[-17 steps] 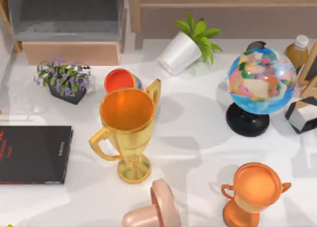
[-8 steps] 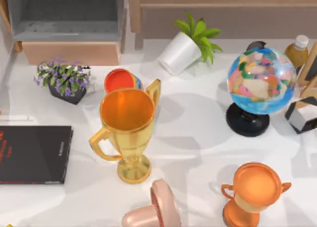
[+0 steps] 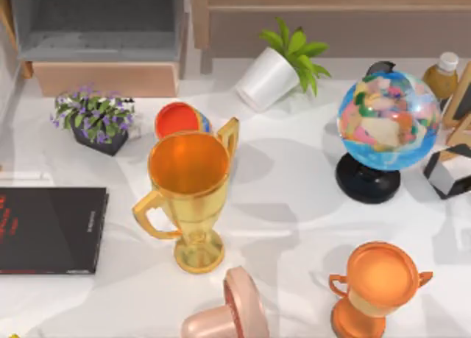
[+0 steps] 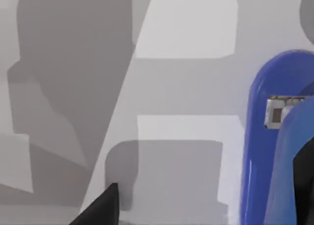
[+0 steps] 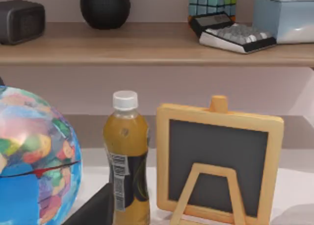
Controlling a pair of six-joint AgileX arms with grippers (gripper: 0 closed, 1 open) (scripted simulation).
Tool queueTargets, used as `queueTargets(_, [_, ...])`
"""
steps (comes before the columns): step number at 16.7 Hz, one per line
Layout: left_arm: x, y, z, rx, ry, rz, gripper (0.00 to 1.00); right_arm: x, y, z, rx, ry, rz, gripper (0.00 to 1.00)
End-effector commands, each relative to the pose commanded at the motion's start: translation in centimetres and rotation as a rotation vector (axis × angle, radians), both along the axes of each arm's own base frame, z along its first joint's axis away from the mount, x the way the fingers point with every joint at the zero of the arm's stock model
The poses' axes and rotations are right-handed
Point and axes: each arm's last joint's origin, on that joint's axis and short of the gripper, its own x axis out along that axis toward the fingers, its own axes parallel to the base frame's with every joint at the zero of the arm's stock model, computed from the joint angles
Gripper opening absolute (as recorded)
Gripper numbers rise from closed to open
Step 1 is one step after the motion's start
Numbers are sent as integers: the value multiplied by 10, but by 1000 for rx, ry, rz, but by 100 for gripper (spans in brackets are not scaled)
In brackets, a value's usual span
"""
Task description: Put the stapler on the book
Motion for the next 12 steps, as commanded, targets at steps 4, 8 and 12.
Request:
queueTargets(4, [0, 0, 0, 0, 0, 0, 55, 0, 0, 0, 0, 0, 0, 100])
queueTargets(8, [0, 0, 0, 0, 0, 0, 25, 0, 0, 0, 0, 0, 0, 100])
queueTargets(12, [0, 0, 0, 0, 0, 0, 0, 0, 0, 0, 0, 0, 0, 100])
